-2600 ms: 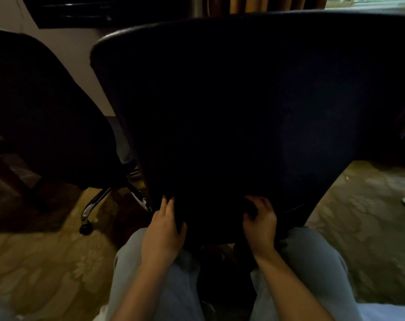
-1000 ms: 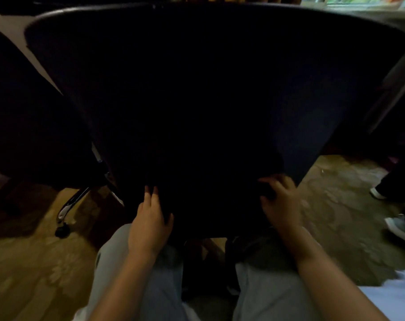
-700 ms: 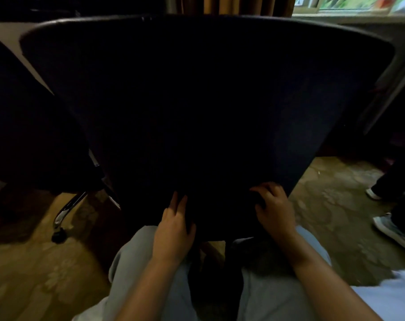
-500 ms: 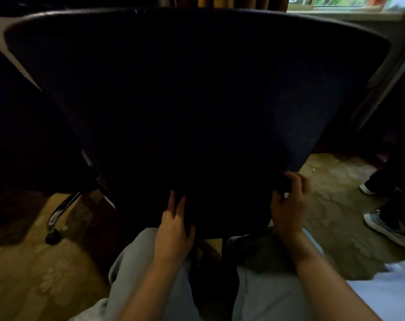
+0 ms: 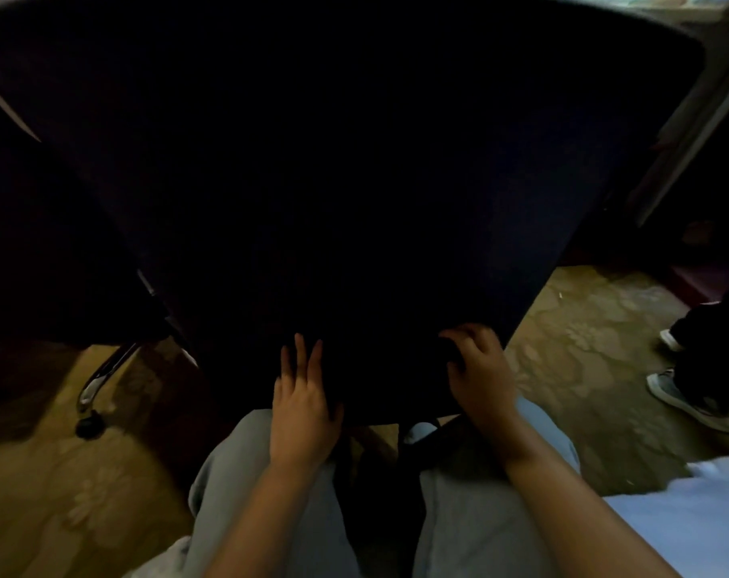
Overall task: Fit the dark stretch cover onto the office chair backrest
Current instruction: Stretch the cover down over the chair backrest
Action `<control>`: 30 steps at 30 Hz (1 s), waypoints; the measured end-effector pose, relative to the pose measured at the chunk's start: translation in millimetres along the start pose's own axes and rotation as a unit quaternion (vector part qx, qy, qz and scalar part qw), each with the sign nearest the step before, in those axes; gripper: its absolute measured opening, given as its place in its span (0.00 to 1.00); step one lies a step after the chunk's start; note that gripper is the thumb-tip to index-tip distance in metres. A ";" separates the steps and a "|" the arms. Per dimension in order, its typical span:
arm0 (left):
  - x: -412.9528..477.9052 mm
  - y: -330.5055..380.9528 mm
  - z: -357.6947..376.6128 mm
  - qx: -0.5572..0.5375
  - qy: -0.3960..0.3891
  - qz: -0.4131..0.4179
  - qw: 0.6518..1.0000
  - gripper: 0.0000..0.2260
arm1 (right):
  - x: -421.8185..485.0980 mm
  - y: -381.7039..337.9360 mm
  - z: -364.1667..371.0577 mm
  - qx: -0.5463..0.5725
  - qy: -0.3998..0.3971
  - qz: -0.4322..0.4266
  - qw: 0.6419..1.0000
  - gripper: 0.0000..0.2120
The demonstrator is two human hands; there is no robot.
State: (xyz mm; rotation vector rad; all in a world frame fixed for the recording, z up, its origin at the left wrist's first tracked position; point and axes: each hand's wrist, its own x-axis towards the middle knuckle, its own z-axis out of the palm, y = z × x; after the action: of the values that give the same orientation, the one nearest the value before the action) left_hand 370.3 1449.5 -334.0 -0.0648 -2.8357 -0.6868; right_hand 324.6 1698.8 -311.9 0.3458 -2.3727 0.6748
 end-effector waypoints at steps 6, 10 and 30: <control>7.7 -15.6 -8.1 -0.049 0.027 -0.025 0.998 0.37 | 4.2 3.6 -16.3 0.046 0.176 0.094 0.979 0.17; 7.7 -14.0 -12.2 -0.070 0.047 -0.050 0.995 0.34 | 1.6 0.4 -18.3 0.007 0.120 -0.002 0.993 0.13; -2.7 17.3 5.2 -0.032 0.031 0.016 0.999 0.34 | -17.1 46.1 -41.0 -0.031 -0.043 0.033 0.998 0.11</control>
State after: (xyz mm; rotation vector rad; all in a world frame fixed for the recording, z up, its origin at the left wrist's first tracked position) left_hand 373.5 1467.3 -331.3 -0.0981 -2.7466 -0.7587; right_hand 340.0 1760.9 -313.2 0.2755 -2.4897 0.6263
